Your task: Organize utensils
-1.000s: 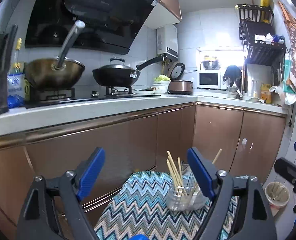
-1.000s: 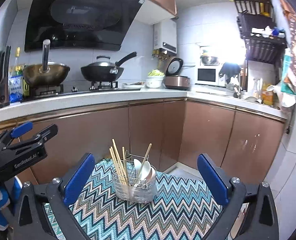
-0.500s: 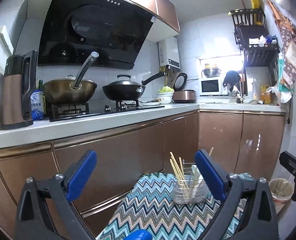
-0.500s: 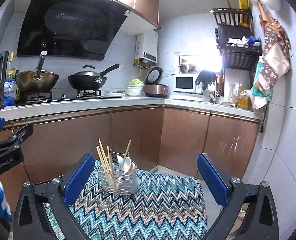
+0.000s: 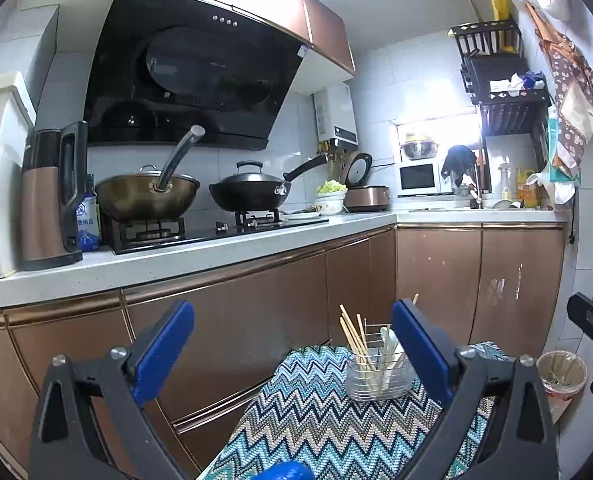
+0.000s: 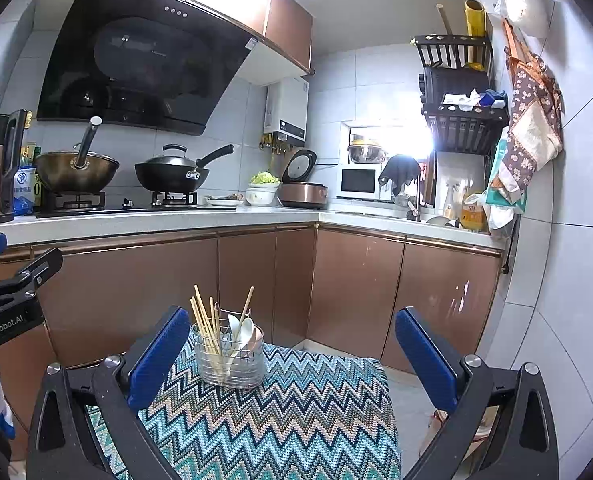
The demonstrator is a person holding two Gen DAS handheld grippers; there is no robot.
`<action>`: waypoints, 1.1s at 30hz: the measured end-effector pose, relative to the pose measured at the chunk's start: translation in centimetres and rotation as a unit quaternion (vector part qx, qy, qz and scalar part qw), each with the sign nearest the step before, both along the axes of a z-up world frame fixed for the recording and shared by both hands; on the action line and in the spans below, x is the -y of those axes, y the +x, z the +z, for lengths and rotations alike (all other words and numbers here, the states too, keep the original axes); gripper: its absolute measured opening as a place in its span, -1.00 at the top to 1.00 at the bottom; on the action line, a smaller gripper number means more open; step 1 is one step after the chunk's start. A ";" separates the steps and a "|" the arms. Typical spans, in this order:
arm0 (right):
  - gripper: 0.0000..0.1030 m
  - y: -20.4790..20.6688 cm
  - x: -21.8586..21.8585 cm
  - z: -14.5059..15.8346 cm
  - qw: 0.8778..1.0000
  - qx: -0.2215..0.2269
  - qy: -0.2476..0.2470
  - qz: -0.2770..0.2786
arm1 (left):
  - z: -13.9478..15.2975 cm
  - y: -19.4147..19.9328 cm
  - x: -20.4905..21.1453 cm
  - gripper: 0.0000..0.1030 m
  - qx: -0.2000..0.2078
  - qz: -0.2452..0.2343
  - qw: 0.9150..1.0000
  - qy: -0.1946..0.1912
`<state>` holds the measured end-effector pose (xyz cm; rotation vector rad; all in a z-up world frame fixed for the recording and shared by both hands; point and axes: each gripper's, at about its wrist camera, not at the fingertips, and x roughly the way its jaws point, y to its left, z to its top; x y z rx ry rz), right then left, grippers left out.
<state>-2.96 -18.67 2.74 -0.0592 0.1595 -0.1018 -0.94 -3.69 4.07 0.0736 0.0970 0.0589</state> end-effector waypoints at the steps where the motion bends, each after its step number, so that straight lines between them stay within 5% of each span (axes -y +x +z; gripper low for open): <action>1: -1.00 -0.2 0.0 0.1 1.000 0.002 -0.001 0.000 | 0.1 -0.3 0.0 -0.93 0.003 0.001 1.000 0.001; 18: -1.00 -2.5 -0.2 0.6 1.000 0.011 -0.002 -0.002 | 1.0 -4.4 0.6 -0.98 0.045 -0.006 0.999 0.023; 33: -1.00 -3.2 -0.8 1.1 1.000 0.011 -0.013 0.006 | 1.0 -5.3 -0.6 -1.00 0.033 -0.009 0.999 0.012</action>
